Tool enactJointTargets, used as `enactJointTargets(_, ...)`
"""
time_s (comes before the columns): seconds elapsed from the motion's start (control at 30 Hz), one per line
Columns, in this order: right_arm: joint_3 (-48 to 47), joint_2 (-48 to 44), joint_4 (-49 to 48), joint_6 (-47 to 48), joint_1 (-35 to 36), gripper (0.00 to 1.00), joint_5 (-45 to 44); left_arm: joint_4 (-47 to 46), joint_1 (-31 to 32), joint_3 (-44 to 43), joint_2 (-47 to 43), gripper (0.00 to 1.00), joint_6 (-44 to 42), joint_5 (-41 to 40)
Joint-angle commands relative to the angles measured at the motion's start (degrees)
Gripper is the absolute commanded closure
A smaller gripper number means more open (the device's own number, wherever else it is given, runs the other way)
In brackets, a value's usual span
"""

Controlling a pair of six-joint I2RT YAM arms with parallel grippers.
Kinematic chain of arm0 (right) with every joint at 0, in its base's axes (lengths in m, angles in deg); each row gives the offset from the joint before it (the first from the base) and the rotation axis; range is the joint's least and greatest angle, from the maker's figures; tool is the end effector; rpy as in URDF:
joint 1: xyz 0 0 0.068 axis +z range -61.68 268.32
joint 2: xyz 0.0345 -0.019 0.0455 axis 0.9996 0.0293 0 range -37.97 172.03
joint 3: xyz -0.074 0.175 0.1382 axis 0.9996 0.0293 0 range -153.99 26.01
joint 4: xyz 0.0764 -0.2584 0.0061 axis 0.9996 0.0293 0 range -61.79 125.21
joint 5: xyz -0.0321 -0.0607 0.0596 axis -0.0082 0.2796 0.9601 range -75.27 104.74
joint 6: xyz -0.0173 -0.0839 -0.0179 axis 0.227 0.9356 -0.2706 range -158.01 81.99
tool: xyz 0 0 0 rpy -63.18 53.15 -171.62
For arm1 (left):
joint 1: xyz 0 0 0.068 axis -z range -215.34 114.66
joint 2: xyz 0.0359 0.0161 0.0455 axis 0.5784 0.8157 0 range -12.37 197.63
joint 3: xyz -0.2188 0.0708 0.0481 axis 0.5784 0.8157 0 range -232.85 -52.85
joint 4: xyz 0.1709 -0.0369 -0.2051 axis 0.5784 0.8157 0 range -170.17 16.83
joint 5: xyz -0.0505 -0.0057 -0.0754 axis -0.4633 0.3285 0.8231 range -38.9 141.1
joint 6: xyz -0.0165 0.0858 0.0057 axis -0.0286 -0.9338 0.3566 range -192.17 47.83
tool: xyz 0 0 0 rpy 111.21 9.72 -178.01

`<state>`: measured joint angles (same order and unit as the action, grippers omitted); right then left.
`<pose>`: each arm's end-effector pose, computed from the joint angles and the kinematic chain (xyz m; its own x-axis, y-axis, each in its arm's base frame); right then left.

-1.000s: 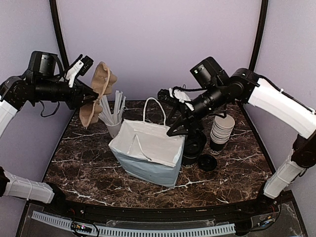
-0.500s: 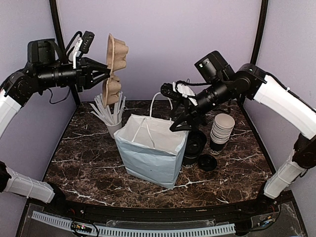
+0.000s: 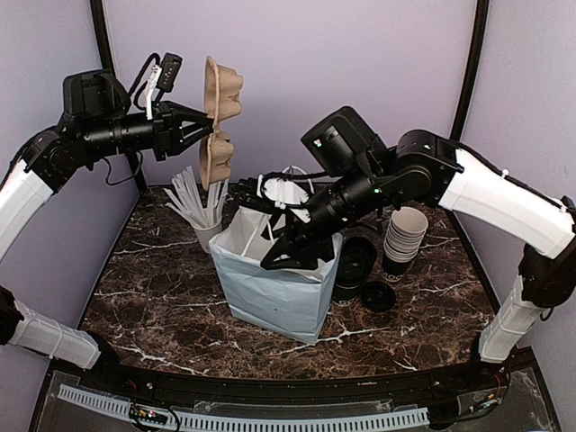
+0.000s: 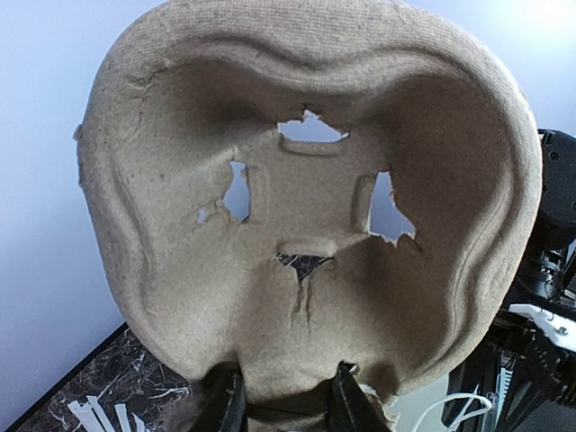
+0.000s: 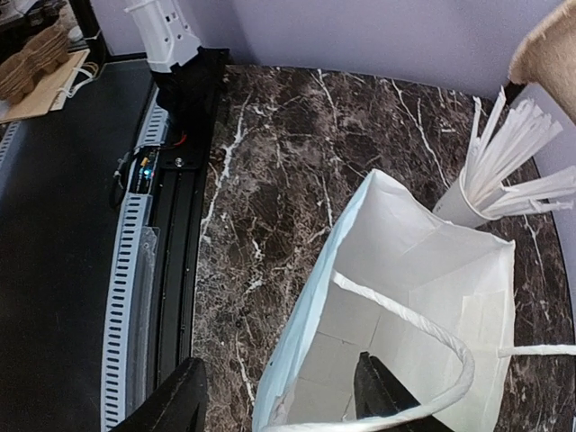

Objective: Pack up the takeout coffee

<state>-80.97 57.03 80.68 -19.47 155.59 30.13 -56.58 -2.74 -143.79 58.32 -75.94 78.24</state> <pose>0.1311 0.3662 0.3519 0.0697 -0.6271 -0.7758 -0.9968 -0.0138 -0.0785 0.2385 -0.1945 0.4612 0.0077 0.0644 -0.9979 0.8644 0.5013 0.0390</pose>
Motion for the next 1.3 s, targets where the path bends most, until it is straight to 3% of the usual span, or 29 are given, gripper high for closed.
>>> enactJointTargets(0.0, 0.7, -0.9, -4.2, -3.8, 0.4, 0.46, -8.2, -2.1, 0.4, 0.6, -1.4, 0.75, 1.7, -0.4)
enactJointTargets(0.2, 1.7, -1.6, -3.4, -0.8, 0.6, 0.83, -1.0, -1.5, 1.2, 0.2, -0.5, 0.75, 2.0, 0.4)
enactJointTargets(0.33, 1.4, -2.0, 0.9, 4.0, 2.4, 0.88, 11.4, -0.6, 2.5, 0.0, 0.8, 0.75, 2.0, 2.6)
enactJointTargets(0.57, 1.1, -2.5, 6.3, 11.1, 5.8, 0.99, 12.2, -0.6, 7.3, 1.4, 1.9, 0.75, 3.1, 7.2)
enactJointTargets(0.8, 0.2, -1.4, 7.8, 13.1, 5.9, 1.00, 11.3, 1.8, 12.7, 2.6, 2.1, 0.75, 3.5, 7.6)
enactJointTargets(0.87, -0.1, -1.1, 8.2, 13.3, 5.9, 0.95, 10.7, 2.3, 13.6, 3.2, 1.4, 0.75, 3.5, 7.8)
enactJointTargets(1.0, -2.0, -2.1, 11.4, 16.3, 5.9, 0.69, 9.4, 4.3, 14.6, 4.0, 0.5, 0.76, 3.5, 8.1)
enactJointTargets(1.1, -3.0, -5.5, 14.4, 20.4, 5.3, 0.43, 7.6, 3.9, 15.1, 5.4, 0.6, 0.75, 3.5, 8.5)
enactJointTargets(1.17, -4.8, -6.5, 18.2, 22.6, 3.7, 0.35, 7.9, 3.9, 15.4, 6.1, 1.4, 0.75, 3.2, 8.5)
enactJointTargets(1.27, -7.6, -8.2, 22.7, 24.7, -2.4, 0.33, 11.0, 4.8, 15.8, 6.1, 2.7, 0.76, 2.5, 8.7)
